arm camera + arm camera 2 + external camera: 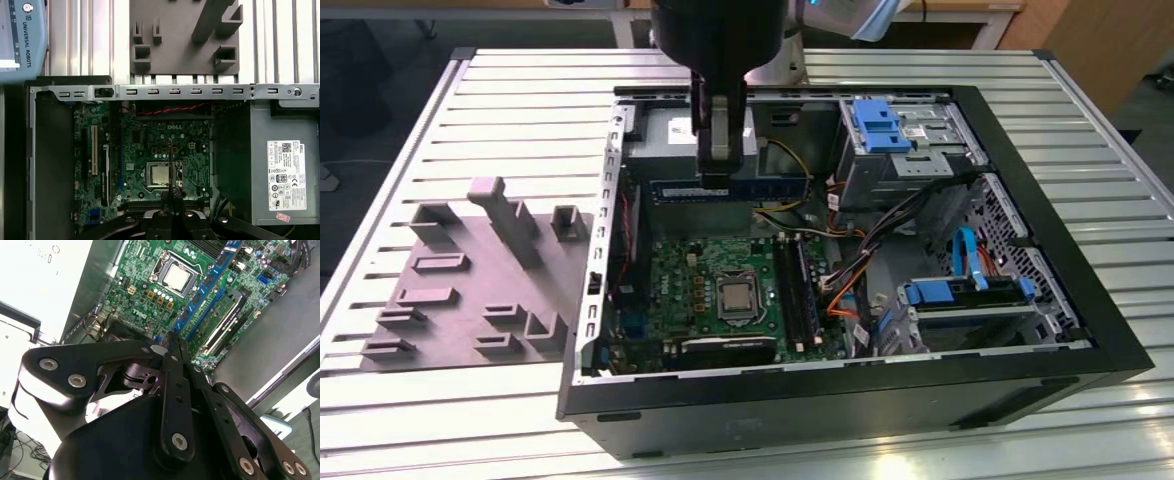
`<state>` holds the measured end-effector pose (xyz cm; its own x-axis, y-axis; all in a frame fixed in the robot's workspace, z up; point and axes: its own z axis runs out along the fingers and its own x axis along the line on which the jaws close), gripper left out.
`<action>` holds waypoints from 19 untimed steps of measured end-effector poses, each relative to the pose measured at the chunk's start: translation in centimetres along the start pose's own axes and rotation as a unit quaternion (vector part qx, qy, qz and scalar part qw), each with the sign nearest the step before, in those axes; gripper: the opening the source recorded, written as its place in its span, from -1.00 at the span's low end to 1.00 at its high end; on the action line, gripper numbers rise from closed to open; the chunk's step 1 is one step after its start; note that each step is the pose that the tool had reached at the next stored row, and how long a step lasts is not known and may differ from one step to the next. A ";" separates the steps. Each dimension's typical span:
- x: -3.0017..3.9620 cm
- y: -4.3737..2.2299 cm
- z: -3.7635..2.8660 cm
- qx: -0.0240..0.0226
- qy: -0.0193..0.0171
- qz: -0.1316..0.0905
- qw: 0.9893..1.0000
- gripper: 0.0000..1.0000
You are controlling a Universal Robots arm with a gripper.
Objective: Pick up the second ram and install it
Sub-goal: 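Pick up the second ram and move it above second insertion slot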
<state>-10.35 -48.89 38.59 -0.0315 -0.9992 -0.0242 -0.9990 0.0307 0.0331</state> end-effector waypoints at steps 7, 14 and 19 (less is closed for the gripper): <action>-0.01 -0.41 0.23 0.000 0.000 0.000 1.000 -0.76; -0.01 -0.74 0.49 0.000 0.000 0.000 1.000 -0.76; -0.01 -0.90 0.74 0.000 0.000 0.000 1.000 -0.76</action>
<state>-9.47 -48.89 37.82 -0.0316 -0.9992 -0.0241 -0.9990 0.0307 0.0335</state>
